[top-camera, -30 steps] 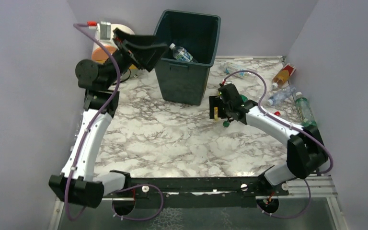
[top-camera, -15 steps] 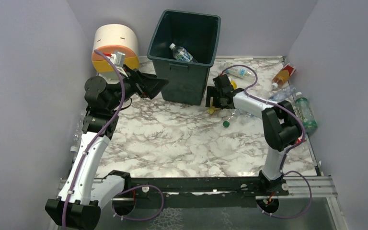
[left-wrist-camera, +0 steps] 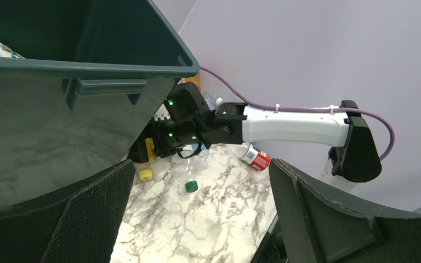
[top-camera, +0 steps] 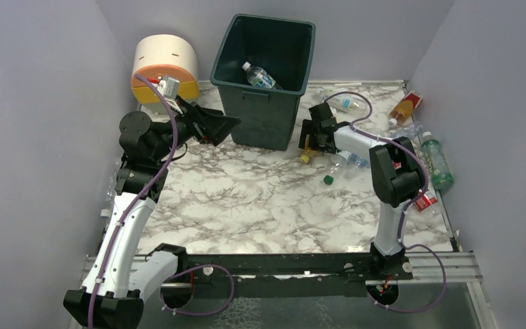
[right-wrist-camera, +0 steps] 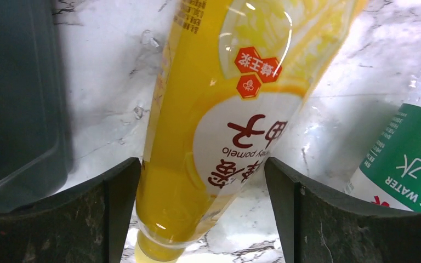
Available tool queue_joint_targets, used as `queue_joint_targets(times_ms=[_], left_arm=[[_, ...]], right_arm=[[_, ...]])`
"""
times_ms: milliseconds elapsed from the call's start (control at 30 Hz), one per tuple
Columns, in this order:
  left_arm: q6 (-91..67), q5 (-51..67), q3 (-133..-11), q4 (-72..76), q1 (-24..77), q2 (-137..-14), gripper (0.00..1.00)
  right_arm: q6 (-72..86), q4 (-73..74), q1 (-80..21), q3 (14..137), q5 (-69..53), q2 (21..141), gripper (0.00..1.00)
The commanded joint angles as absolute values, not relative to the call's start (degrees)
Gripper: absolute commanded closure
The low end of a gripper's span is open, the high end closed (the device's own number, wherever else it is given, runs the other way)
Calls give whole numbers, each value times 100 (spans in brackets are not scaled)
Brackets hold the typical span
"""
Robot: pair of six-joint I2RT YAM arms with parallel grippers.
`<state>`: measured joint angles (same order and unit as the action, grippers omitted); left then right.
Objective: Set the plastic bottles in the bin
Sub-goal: Pick up the plastic bottle at the center of the board.
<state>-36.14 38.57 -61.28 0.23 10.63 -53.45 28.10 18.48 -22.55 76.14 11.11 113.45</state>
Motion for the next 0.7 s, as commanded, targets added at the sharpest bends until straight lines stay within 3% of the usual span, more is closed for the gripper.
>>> queue_joint_targets(times_ms=[0,167,433,667], left_arm=[[-3572,4052,-6164,-2,1082,-5239,1],[-3692,4082,-6048,133,1081,-5230,1],[-3737,4177,-6021,105,1081,-5329,1],[-3797,4409,-5937,105,1081,-5497,1]], right_arm=[[2884,1842,-2136,7290,1321,11158,14],[2879,1769,-1984,7142,1238,11073,15],[2728,1610,-1964,6914,1130,10906,70],[2461,1503,-1969,6166,1003,9775,71]])
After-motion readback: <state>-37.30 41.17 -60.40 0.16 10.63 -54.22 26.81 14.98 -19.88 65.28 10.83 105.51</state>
